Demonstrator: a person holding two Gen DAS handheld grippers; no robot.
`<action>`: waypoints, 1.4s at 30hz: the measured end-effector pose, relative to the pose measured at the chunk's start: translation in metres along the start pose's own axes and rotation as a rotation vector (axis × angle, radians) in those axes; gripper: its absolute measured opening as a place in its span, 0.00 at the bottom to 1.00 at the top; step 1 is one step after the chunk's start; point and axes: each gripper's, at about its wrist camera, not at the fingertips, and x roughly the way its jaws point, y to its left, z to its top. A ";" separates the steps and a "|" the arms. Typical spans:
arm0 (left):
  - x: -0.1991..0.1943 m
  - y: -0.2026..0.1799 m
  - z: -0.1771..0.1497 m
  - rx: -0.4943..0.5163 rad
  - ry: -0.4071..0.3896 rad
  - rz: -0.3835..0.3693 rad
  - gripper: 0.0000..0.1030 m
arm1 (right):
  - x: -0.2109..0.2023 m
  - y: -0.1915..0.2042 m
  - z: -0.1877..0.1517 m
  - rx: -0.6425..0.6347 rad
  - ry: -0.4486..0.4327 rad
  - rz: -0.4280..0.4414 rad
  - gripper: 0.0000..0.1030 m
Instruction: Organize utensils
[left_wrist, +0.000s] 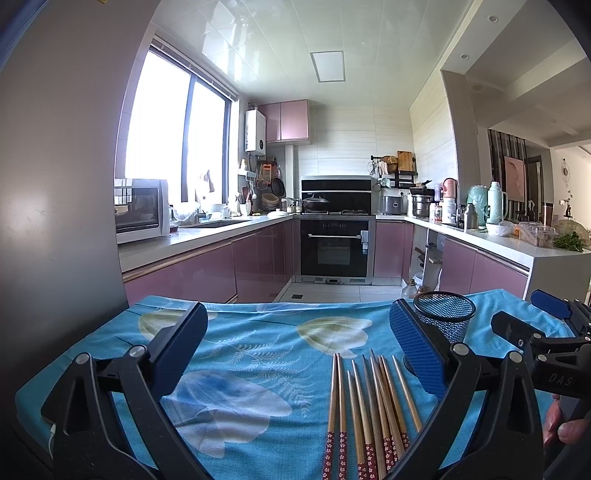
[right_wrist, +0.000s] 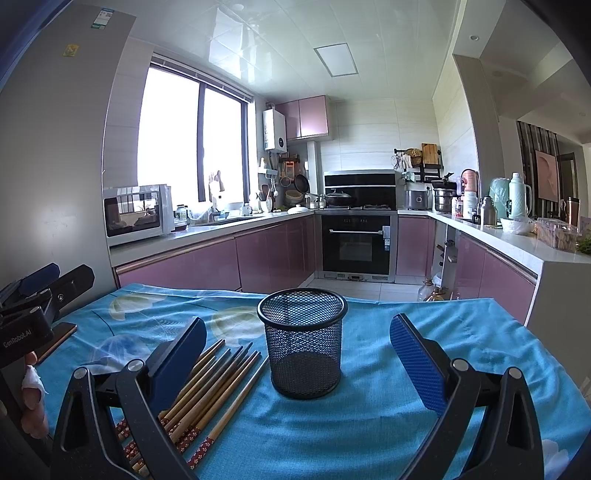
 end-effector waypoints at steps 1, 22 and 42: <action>0.001 0.000 -0.001 0.000 0.001 0.000 0.94 | 0.000 0.000 0.000 0.000 0.000 0.001 0.94; 0.008 -0.001 -0.004 0.012 0.018 0.002 0.94 | 0.007 -0.002 0.001 0.007 0.049 0.028 0.94; 0.083 0.004 -0.045 0.155 0.362 -0.075 0.90 | 0.089 0.037 -0.040 -0.071 0.533 0.176 0.78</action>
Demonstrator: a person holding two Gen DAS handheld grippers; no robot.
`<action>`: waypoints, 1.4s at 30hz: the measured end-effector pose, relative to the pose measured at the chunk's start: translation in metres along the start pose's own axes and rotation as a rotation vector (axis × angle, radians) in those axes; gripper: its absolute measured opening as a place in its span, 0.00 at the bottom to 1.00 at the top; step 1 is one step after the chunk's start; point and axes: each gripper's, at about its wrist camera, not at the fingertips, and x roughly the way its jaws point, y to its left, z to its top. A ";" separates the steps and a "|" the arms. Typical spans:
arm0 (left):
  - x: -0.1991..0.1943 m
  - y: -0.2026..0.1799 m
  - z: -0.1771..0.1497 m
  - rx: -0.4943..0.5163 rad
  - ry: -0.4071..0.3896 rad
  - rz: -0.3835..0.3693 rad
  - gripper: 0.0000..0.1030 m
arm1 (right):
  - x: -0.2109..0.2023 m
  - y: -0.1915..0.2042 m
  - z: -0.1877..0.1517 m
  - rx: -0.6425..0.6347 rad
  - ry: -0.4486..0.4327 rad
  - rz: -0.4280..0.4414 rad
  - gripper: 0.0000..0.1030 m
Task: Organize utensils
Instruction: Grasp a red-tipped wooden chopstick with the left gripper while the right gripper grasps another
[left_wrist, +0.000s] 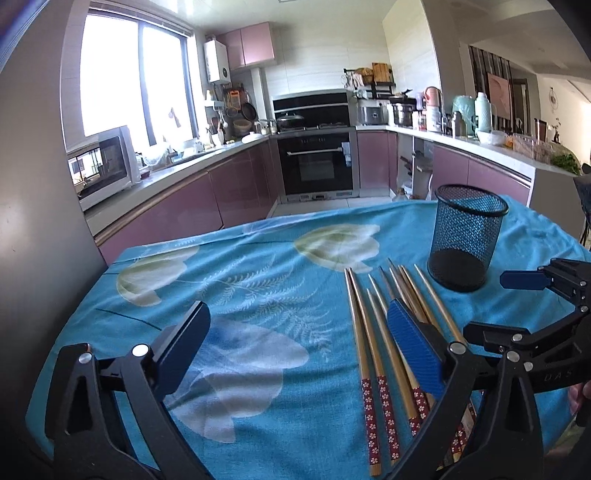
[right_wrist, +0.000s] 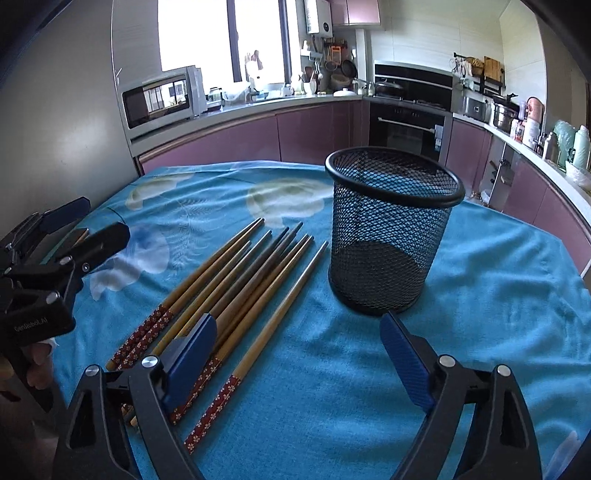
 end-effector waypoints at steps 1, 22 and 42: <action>0.007 0.000 -0.001 0.004 0.027 -0.020 0.87 | 0.004 0.000 0.000 0.001 0.020 0.005 0.77; 0.096 -0.012 -0.010 0.079 0.337 -0.214 0.51 | 0.031 -0.004 0.012 -0.010 0.176 0.028 0.39; 0.091 0.003 0.003 -0.112 0.341 -0.308 0.08 | 0.024 -0.028 0.010 0.149 0.137 0.169 0.06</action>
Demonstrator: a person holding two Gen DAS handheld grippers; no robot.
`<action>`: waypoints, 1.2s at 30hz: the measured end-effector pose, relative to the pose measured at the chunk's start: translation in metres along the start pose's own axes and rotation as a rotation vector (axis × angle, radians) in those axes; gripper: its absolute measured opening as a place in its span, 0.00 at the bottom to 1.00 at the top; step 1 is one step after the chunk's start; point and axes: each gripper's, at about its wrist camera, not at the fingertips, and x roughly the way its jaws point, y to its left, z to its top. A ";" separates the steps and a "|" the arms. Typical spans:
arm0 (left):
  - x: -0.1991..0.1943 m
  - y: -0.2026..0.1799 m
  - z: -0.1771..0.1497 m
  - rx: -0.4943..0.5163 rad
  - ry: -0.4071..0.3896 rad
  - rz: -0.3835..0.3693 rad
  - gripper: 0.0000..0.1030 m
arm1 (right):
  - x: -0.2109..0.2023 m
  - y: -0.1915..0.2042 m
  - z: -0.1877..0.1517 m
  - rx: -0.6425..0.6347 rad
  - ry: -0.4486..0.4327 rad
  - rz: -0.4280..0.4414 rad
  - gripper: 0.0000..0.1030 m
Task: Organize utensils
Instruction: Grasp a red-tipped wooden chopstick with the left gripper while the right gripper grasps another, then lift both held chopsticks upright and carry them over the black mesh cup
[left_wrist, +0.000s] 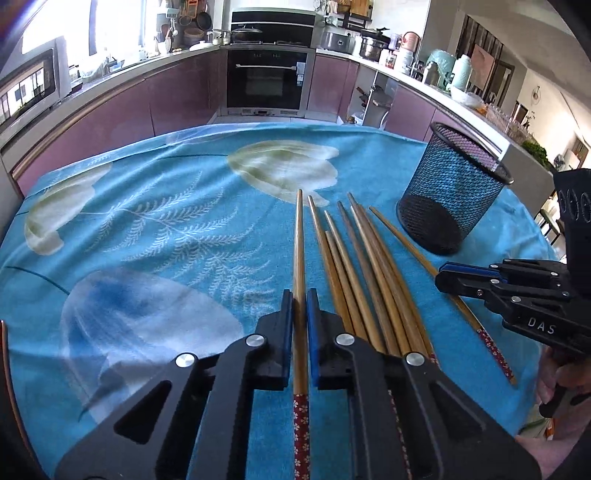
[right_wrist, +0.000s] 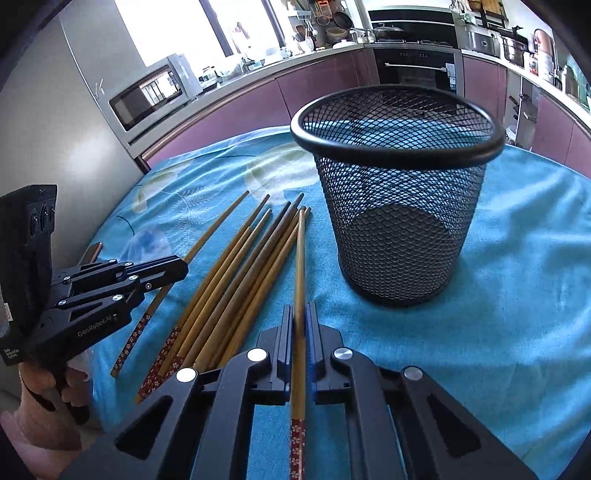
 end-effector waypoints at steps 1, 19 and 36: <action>-0.005 0.001 -0.001 -0.005 -0.006 -0.013 0.08 | -0.005 0.000 0.000 -0.003 -0.016 0.019 0.06; -0.128 -0.016 0.031 0.004 -0.242 -0.248 0.08 | -0.095 -0.001 0.013 -0.059 -0.275 0.199 0.06; -0.164 -0.078 0.122 0.056 -0.432 -0.315 0.08 | -0.158 -0.025 0.070 -0.117 -0.474 0.169 0.05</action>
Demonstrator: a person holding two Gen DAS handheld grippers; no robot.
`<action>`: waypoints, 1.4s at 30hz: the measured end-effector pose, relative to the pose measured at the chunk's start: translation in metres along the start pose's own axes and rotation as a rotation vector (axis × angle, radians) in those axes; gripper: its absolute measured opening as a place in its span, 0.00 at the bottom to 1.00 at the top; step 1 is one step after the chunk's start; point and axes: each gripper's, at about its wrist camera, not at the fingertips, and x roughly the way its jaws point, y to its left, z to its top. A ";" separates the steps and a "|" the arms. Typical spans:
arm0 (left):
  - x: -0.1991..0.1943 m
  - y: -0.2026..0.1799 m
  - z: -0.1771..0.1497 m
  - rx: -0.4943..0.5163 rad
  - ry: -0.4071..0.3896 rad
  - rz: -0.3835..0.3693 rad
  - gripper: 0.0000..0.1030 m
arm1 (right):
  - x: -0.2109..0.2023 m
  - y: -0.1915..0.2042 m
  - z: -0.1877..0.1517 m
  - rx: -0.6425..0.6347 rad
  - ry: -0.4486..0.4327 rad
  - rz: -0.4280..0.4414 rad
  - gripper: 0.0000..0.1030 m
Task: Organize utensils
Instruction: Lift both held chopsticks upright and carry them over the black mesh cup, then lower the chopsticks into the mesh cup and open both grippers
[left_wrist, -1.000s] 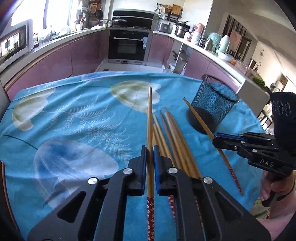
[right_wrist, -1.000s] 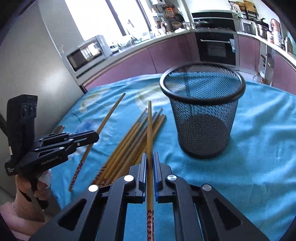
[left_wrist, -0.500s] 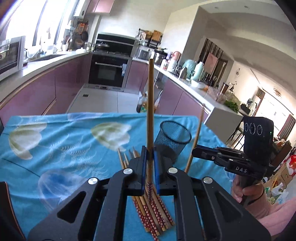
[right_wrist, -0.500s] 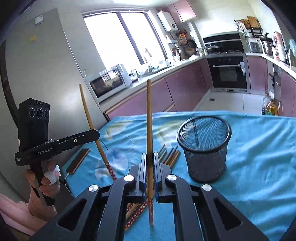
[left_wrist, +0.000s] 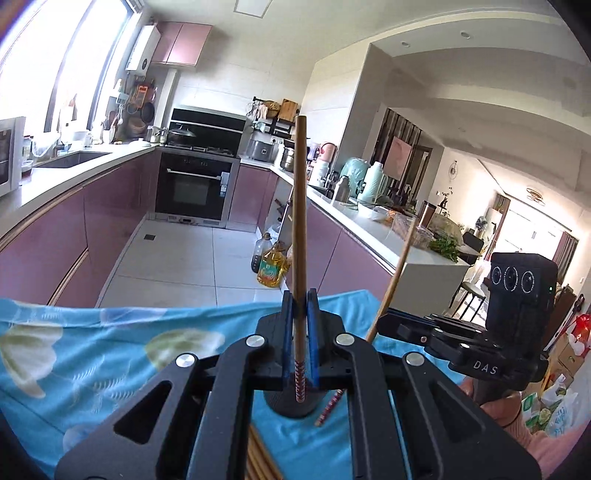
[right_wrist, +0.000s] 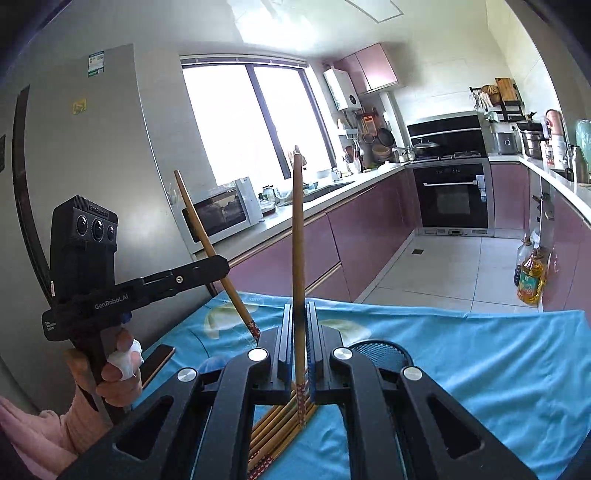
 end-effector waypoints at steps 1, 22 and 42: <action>0.003 -0.003 0.004 0.002 -0.004 -0.002 0.08 | -0.001 -0.001 0.005 -0.007 -0.006 -0.007 0.05; 0.139 -0.007 -0.031 0.058 0.249 0.045 0.08 | 0.059 -0.039 -0.006 0.018 0.229 -0.082 0.05; 0.106 0.020 -0.062 0.083 0.158 0.234 0.45 | 0.052 -0.028 -0.018 0.033 0.185 -0.117 0.40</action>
